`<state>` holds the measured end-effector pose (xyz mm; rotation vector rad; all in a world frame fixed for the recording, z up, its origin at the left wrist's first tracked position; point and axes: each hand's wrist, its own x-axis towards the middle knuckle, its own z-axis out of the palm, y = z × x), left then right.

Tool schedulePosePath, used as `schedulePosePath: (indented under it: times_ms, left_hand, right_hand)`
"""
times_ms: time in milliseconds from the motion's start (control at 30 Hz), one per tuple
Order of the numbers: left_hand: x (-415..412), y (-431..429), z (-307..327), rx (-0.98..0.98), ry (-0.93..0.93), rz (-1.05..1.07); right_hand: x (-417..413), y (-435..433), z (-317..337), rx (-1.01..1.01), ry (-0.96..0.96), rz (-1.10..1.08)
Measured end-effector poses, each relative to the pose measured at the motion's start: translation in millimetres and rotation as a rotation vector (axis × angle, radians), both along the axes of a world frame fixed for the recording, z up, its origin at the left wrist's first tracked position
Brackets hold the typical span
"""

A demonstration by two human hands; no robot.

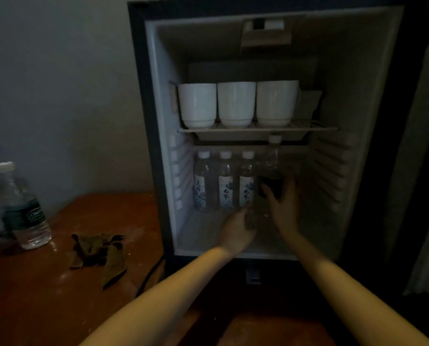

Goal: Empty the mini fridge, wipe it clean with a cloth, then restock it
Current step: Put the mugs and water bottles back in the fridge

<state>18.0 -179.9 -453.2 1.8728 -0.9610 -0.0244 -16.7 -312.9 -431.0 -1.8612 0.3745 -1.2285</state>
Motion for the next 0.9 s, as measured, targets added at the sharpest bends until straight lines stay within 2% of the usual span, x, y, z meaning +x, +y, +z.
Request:
schedulePosePath:
  times_ms: [67,167,267,400,533,633,800,900]
  left_hand:
    - [-7.3,34.4,6.0,-0.063,0.016,0.034]
    - [-21.1,107.7,7.4,-0.124,-0.038,0.091]
    - [-23.9,188.6,-0.8,-0.12,-0.224,0.266]
    - [-10.8,293.9,1.3,-0.217,-0.198,0.573]
    - [28.6,380.8,-10.8,-0.348,-0.061,0.889]
    - [66.0,415.4,-23.5,-0.389,0.105,1.011]
    - [138.3,431.2,-31.9,-0.404,0.276,1.032]
    - [179.0,426.2,-30.5,-0.359,0.3,0.992]
  right_hand:
    - [-18.6,39.8,7.6,-0.104,-0.14,0.04]
    - [-35.5,108.0,20.6,-0.359,-0.26,0.247]
    - [-29.7,176.9,28.3,-0.548,-0.332,0.481]
    - [-0.3,269.2,30.7,-0.668,-0.34,0.674]
    - [45.8,345.7,24.9,-0.584,-0.219,0.832]
    - [94.0,385.2,14.2,-0.452,-0.091,0.876]
    - [184.0,428.7,1.9,-0.087,0.3,0.921]
    - [234.8,449.7,-0.2,0.058,0.427,0.99]
